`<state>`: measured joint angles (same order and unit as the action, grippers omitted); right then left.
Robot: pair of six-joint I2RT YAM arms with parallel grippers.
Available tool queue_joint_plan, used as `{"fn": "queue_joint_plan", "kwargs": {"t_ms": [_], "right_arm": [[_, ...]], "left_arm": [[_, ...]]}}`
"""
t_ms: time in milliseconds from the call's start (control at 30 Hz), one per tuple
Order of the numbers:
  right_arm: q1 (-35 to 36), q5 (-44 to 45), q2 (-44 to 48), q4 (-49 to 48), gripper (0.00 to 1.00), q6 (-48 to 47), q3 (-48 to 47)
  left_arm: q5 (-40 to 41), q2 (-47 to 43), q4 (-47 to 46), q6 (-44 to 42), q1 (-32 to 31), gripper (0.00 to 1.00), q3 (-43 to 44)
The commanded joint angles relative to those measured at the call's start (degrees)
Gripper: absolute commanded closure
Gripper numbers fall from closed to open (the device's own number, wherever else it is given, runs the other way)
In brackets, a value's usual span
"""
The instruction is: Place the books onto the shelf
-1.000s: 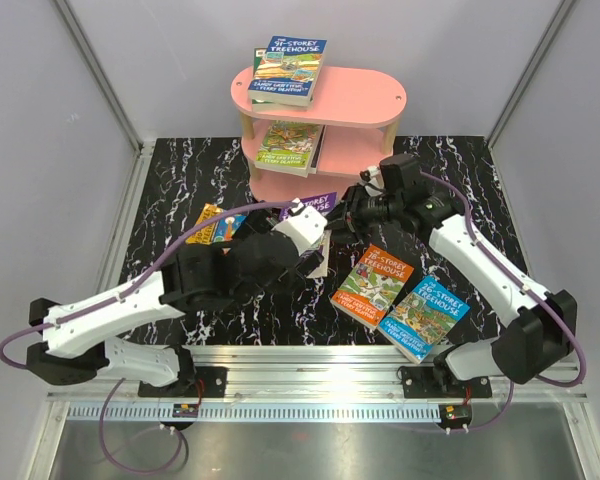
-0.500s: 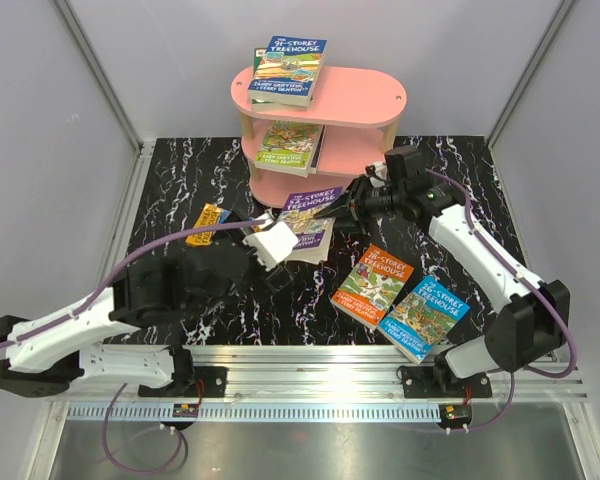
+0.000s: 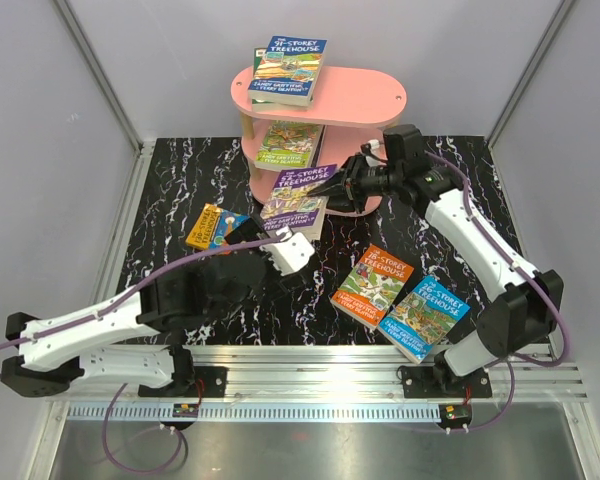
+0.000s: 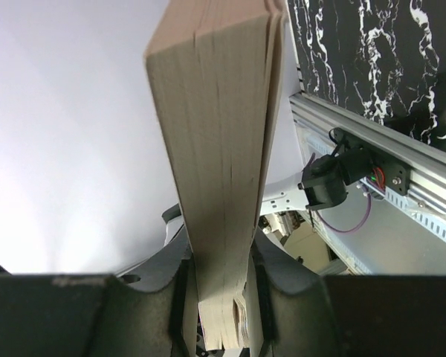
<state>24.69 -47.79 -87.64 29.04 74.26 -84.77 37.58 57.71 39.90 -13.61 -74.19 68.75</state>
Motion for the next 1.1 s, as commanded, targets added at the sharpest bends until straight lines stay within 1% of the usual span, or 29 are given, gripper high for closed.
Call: {"fn": "queue_joint_plan", "kwargs": {"t_ms": [0,33,67,100,133,167,233,300,367,400,433,533,567,600,633,667,733,767,867,1067], "right_arm": [[-0.17,-1.8,-0.78,-2.85,1.0,-2.44,-7.05],[-0.25,-0.82,-2.17,-1.63,1.0,-4.19,-8.73],[-0.17,0.23,-3.23,0.73,1.0,-7.69,-10.4],[-0.08,1.98,-4.11,1.28,1.0,-9.12,-13.55],[-0.17,2.61,-5.6,1.29,1.0,-10.09,-14.62],[-0.17,3.05,-6.31,-0.02,1.0,-10.71,-15.42],[-0.25,3.4,-8.15,-2.57,1.0,-10.37,-16.65],[-0.25,4.54,-9.3,-3.98,1.0,-10.27,-17.79],[-0.43,5.77,-10.71,-4.51,1.0,-10.27,-18.32],[-0.52,7.0,-11.15,-5.3,1.0,-9.93,-17.8],[-0.52,7.18,-11.15,-8.53,1.0,-8.36,-17.19],[-0.61,8.5,-10.45,-15.13,1.0,-4.84,-12.19],[-0.61,9.46,-9.84,-22.37,1.0,-1.87,-8.17],[-0.61,10.51,-8.27,-25.84,1.0,-0.36,-6.04],[-0.69,11.57,-7.64,-33.01,1.0,2.44,-3.93],[-0.78,13.15,-7.03,-35.78,1.0,3.69,-0.26],[-0.78,14.3,-5.88,-41.92,1.0,7.02,2.76],[-0.87,14.91,-5.62,-43.87,1.0,7.91,5.29],[-1.04,15.8,-4.91,-47.66,1.0,9.15,8.38],[-3.5,15.1,-7.54,-53.82,1.0,10.99,8.75]], "left_arm": [[7.49,-1.37,-5.71,-1.34,-0.08,0.01,-0.29],[6.98,-2.25,-5.8,-0.47,0.97,0.01,-0.37],[5.76,-3.21,-5.71,2.85,1.94,0.01,-0.55],[3.57,-4.7,-5.45,4.8,3.25,0.01,-0.72],[-0.37,-7.06,-5.19,6.73,6.22,0.01,-0.81],[-2.06,-8.22,-4.92,10.23,7.38,0.01,-1.25],[-5.22,-10.07,-3.34,12.45,9.41,0.01,-1.51],[-5.06,-10.34,-1.42,13.43,9.59,0.01,-1.34],[-5.15,-11.3,-0.88,16.32,9.94,0.01,-1.25],[-5.59,-11.65,-1.14,16.77,10.21,0.01,-1.16],[-6.98,-12.18,-1.31,17.29,10.73,0.01,-1.16],[-8.66,-13.5,-1.67,20.19,11.61,0.01,-0.99],[-8.84,-13.94,-1.32,21.68,11.62,0.01,-0.9],[-8.93,-13.94,-1.14,22.47,11.62,0.01,-0.81],[-9.02,-14.29,-1.05,23.27,11.7,0.01,-0.99],[-9.11,-14.64,-0.88,24.67,11.79,0.01,-1.07],[-9.81,-15.0,-0.53,25.64,11.7,0.01,-0.99],[-9.9,-15.09,-0.26,26.34,11.7,0.01,-0.81],[-10.16,-14.65,1.75,26.7,11.7,0.01,0.06],[-11.04,-13.24,2.29,26.79,11.7,0.01,0.59]]}}
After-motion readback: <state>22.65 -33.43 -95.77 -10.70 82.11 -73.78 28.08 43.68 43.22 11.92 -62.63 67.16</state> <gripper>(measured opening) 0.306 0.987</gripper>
